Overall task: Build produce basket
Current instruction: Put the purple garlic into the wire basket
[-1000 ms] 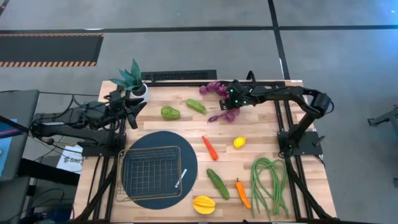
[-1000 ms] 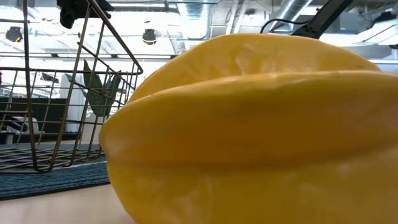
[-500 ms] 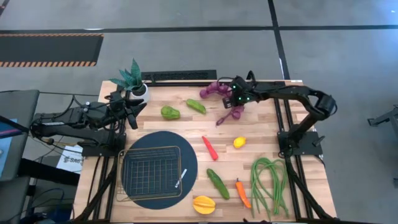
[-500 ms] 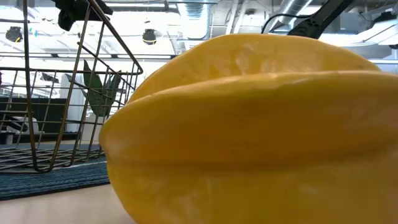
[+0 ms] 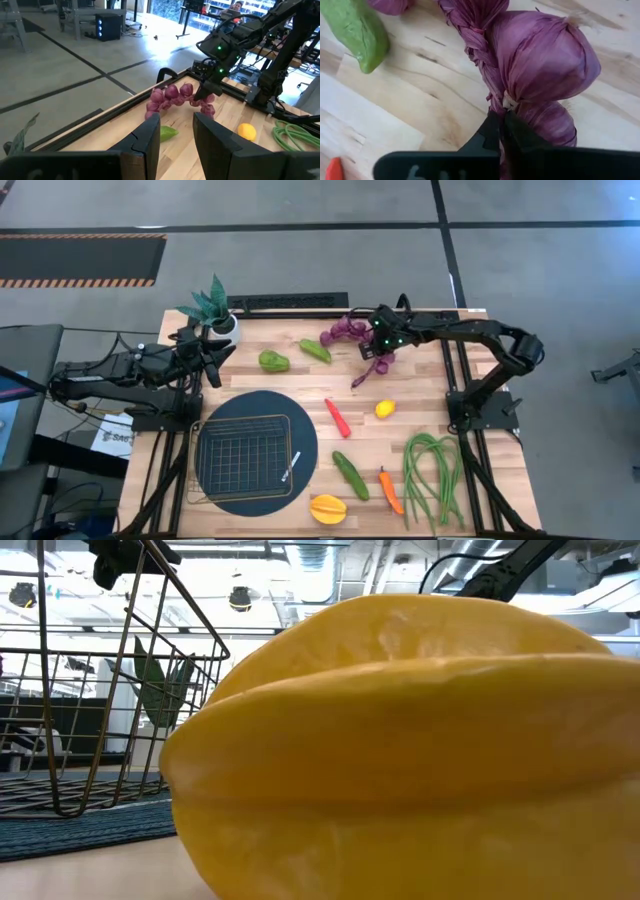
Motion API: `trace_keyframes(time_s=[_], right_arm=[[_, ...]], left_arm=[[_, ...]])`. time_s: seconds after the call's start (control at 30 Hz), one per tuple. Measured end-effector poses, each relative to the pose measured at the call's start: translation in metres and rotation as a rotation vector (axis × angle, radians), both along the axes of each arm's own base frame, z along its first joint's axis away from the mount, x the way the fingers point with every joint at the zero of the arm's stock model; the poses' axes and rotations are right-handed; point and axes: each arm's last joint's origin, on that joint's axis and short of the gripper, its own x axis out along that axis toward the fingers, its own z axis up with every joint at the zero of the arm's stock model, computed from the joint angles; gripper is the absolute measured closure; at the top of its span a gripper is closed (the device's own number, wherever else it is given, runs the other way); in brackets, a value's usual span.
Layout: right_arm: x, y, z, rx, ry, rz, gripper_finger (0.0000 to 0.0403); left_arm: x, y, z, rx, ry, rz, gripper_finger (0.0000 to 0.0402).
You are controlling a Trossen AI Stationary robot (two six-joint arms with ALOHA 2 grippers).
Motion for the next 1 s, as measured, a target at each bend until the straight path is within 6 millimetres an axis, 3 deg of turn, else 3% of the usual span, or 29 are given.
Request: trace_keyframes(time_s=[0.2, 0.63, 0.77, 1.0], right_arm=[[0.003, 0.01, 0.022, -0.02, -0.066, 0.051, 0.0399], [0.014, 0.068, 0.169, -0.392, -0.413, 0.266, 0.0402], [0.012, 0.088, 0.201, -0.519, -0.465, 0.324, 0.0402], [0.013, 0.116, 0.241, -0.655, -0.557, 0.477, 0.0402]], left_arm=[[0.0, 0.0, 0.0, 0.0, -0.001, 0.0, 0.0299], [0.006, 0.001, 0.004, -0.057, -0.084, 0.072, 0.0299], [0.016, 0.001, 0.015, -0.009, -0.173, 0.056, 0.0299], [0.046, -0.002, 0.037, 0.195, -0.297, -0.037, 0.0299]])
